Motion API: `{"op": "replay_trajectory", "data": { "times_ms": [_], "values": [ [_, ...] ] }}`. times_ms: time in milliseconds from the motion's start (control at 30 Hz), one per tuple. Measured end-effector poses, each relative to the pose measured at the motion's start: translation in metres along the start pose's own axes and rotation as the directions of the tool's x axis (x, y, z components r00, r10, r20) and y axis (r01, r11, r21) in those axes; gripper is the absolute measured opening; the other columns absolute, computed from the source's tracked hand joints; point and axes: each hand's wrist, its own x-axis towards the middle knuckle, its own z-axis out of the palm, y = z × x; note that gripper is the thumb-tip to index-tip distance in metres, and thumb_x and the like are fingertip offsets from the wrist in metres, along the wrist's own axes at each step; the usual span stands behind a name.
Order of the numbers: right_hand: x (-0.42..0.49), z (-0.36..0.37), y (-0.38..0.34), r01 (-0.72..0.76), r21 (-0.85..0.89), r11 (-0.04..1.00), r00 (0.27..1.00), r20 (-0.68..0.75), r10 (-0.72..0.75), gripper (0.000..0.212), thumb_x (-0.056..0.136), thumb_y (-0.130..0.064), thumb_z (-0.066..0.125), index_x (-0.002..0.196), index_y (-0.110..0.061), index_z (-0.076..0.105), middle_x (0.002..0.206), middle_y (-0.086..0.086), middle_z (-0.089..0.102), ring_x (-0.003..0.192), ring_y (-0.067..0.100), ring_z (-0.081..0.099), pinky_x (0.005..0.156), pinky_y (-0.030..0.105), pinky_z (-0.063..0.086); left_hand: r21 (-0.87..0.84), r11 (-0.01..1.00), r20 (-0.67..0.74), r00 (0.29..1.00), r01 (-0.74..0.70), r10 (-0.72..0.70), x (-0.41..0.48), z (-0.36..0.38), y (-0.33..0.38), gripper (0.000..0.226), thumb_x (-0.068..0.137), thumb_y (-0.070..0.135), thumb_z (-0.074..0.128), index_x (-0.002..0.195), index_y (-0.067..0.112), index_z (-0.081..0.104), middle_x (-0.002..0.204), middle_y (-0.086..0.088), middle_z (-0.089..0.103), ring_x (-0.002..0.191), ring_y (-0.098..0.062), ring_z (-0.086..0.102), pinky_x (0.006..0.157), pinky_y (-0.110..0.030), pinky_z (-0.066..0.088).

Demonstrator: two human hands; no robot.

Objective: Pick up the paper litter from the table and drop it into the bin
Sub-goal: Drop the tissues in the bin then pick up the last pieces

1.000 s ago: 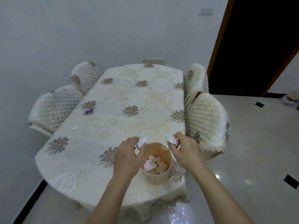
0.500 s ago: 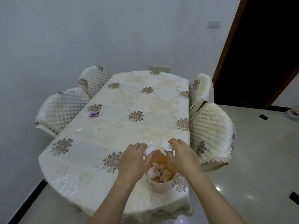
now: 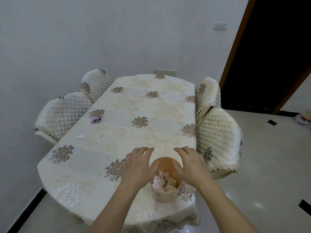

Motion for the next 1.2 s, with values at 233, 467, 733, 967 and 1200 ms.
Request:
{"op": "replay_trajectory", "data": {
  "times_ms": [233, 467, 733, 967, 1200],
  "values": [
    [0.026, -0.029, -0.011, 0.081, -0.062, 0.995, 0.992, -0.095, -0.087, 0.049, 0.091, -0.044, 0.051, 0.136, -0.025, 0.051, 0.132, -0.003, 0.056, 0.125, 0.019, 0.048, 0.099, 0.039, 0.043, 0.047, 0.999, -0.080, 0.997, -0.010, 0.014, 0.017, -0.034, -0.001, 0.052, 0.085, 0.053, 0.055, 0.126, 0.022, 0.061, 0.123, 0.002, 0.066, 0.116, -0.022, 0.059, 0.092, -0.042, 0.048],
    [0.051, -0.033, -0.052, 0.223, -0.071, 0.972, 0.972, -0.062, -0.227, 0.049, 0.091, -0.044, 0.049, 0.136, -0.026, 0.051, 0.133, -0.004, 0.054, 0.127, 0.019, 0.045, 0.099, 0.037, 0.038, 0.114, 0.987, -0.122, 0.987, 0.115, -0.102, -0.001, -0.073, -0.029, 0.052, 0.086, 0.054, 0.051, 0.129, 0.024, 0.059, 0.128, 0.004, 0.063, 0.120, -0.020, 0.056, 0.096, -0.040, 0.045],
    [0.061, -0.008, -0.128, 0.500, 0.012, 0.866, 0.866, 0.019, -0.500, 0.046, 0.089, -0.040, 0.055, 0.130, -0.022, 0.057, 0.125, 0.000, 0.061, 0.119, 0.024, 0.054, 0.094, 0.040, 0.045, 0.150, 0.892, -0.228, 0.893, 0.426, -0.388, -0.073, -0.107, -0.075, 0.049, 0.087, 0.052, 0.058, 0.127, 0.024, 0.062, 0.125, 0.004, 0.065, 0.117, -0.020, 0.058, 0.093, -0.041, 0.046],
    [0.044, 0.029, -0.207, 0.701, 0.129, 0.701, 0.699, 0.073, -0.712, 0.046, 0.087, -0.035, 0.060, 0.130, -0.021, 0.058, 0.125, 0.003, 0.061, 0.118, 0.026, 0.055, 0.091, 0.041, 0.046, 0.155, 0.691, -0.319, 0.698, 0.706, -0.641, -0.176, -0.128, -0.094, 0.048, 0.086, 0.052, 0.053, 0.122, 0.023, 0.063, 0.119, 0.004, 0.066, 0.109, -0.023, 0.060, 0.088, -0.040, 0.048],
    [0.010, 0.054, -0.284, 0.820, 0.217, 0.529, 0.526, 0.076, -0.847, 0.044, 0.088, -0.035, 0.060, 0.129, -0.019, 0.058, 0.123, 0.005, 0.061, 0.115, 0.027, 0.054, 0.090, 0.041, 0.045, 0.184, 0.492, -0.393, 0.523, 0.851, -0.757, -0.261, -0.142, -0.114, 0.052, 0.087, 0.056, 0.048, 0.128, 0.025, 0.058, 0.121, 0.005, 0.064, 0.109, -0.018, 0.058, 0.090, -0.036, 0.047]
  ]
}}
